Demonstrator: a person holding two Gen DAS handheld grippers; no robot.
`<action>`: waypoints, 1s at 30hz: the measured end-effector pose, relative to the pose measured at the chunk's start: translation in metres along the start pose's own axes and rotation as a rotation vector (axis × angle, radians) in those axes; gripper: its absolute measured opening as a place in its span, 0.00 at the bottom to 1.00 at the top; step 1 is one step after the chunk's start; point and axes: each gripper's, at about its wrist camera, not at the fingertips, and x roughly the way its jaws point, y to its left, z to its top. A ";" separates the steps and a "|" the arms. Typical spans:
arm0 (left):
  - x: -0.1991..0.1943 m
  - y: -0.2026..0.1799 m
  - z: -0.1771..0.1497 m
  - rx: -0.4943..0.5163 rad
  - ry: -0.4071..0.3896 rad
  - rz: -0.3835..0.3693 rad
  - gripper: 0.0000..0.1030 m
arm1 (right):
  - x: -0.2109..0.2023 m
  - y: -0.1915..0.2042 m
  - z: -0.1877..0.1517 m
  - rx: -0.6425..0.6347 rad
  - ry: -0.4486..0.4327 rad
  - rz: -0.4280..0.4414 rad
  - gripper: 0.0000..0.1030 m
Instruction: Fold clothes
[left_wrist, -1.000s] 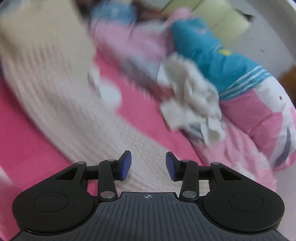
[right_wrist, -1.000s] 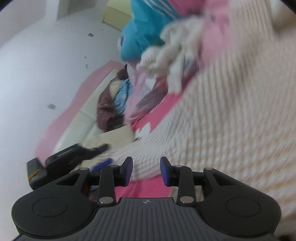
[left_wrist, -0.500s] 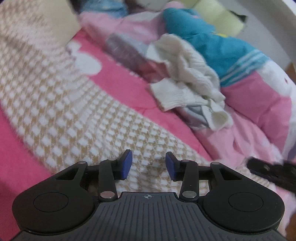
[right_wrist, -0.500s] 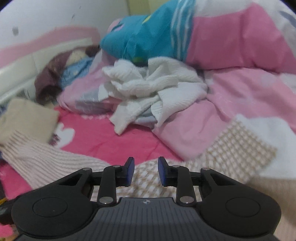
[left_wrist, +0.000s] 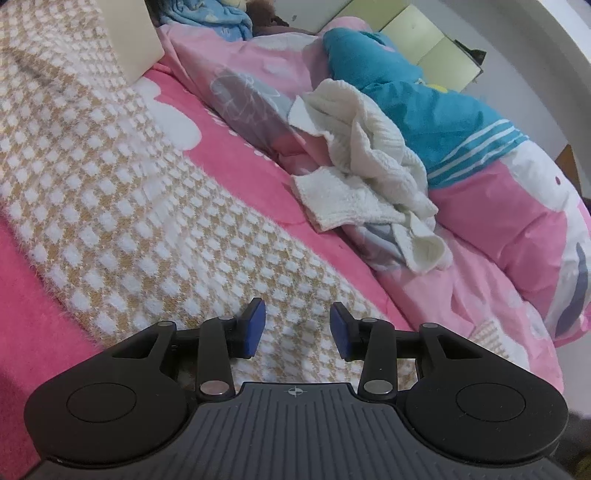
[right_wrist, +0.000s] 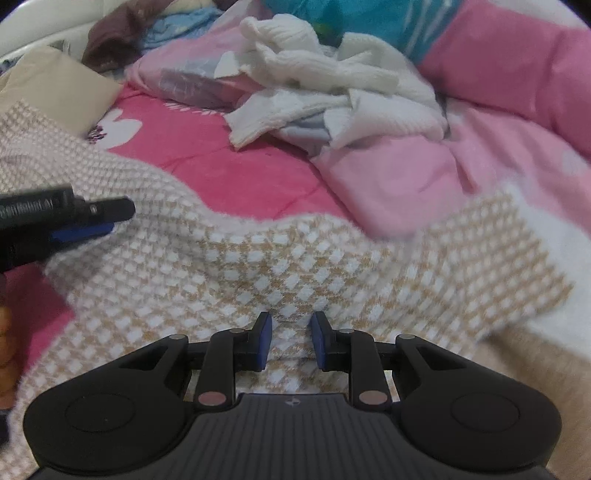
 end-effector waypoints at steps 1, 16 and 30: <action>0.000 0.000 0.000 -0.001 0.000 0.000 0.38 | -0.005 -0.003 0.008 0.021 -0.010 0.010 0.24; -0.004 0.007 -0.001 -0.045 -0.018 -0.001 0.33 | 0.057 -0.018 0.116 0.084 0.155 0.131 0.35; -0.008 0.017 0.001 -0.101 -0.037 0.006 0.27 | 0.066 0.011 0.098 -0.348 0.209 0.370 0.40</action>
